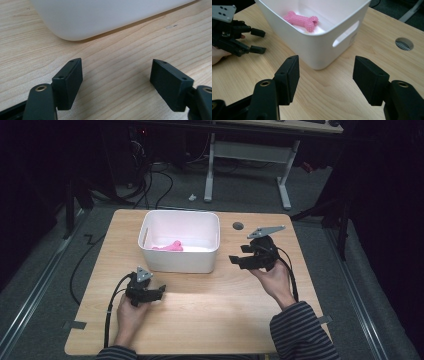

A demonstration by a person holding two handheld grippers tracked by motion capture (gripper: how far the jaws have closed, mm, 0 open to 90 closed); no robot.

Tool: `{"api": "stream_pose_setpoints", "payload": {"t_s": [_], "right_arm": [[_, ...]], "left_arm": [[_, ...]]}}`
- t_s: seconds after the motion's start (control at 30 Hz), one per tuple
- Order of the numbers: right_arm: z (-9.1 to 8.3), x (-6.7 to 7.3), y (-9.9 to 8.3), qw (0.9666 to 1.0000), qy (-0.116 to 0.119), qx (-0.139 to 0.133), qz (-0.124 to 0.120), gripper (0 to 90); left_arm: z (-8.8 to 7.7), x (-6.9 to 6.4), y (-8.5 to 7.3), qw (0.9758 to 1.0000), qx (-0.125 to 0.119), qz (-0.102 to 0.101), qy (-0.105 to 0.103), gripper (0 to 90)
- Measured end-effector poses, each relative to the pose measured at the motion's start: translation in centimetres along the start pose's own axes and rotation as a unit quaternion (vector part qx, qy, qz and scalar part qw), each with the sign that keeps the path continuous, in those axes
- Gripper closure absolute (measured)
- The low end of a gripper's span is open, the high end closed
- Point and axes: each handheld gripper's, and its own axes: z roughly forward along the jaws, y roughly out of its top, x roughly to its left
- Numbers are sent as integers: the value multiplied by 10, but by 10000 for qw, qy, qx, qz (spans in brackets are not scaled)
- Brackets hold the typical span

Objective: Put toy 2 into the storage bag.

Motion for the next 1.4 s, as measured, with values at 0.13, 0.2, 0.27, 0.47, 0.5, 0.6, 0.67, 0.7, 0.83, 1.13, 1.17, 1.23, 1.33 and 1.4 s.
{"api": "stream_pose_setpoints", "payload": {"t_s": [0.13, 0.2, 0.27, 0.47, 0.5, 0.6, 0.67, 0.7, 0.83, 1.13, 1.17, 1.23, 1.33, 1.4], "right_arm": [[-10, -4, -13, 9998, -207, -14, 11, 387], [-15, -7, -20, 9997, -202, -103, 96, 394], [-18, -9, -24, 9996, -177, -107, 165, 397], [-28, -14, -40, 9989, -284, -190, 319, 404], [-29, -14, -42, 9988, -309, -208, 316, 405], [-35, -17, -49, 9983, -306, -335, 379, 410], [-37, -18, -54, 9981, -350, -287, 421, 413], [-38, -19, -56, 9981, -374, -268, 416, 412], [-43, -21, -67, 9975, -451, -328, 444, 416], [-39, -26, -96, 9957, -500, -321, 706, 415], [-38, -26, -99, 9955, -523, -317, 725, 416], [-35, -28, -106, 9949, -522, -331, 796, 419], [-32, -30, -115, 9940, -517, -331, 907, 421], [-29, -31, -120, 9932, -529, -312, 984, 422]], "left_arm": [[0, 0, 0, 10000, 1, -1, 1, 263], [0, 0, 0, 10000, -1, -3, 0, 263], [0, 0, 0, 10000, 1, -1, 0, 263], [0, 0, 0, 10000, 0, -2, 0, 263], [0, 0, 0, 10000, 1, -2, 0, 263], [0, 0, 0, 10000, -7, -9, 2, 266], [0, 0, 0, 10000, 0, -6, -2, 266], [0, 0, 0, 10000, 0, -3, -2, 266], [0, 0, 0, 10000, -10, -11, 1, 269], [0, 1, 0, 10000, 6, -53, 45, 245], [0, 1, 0, 10000, 7, -51, 47, 244], [0, 1, 0, 10000, 7, -51, 46, 245], [0, 1, 0, 10000, 9, -48, 46, 244], [0, 1, 0, 10000, 9, -49, 47, 243]]}}
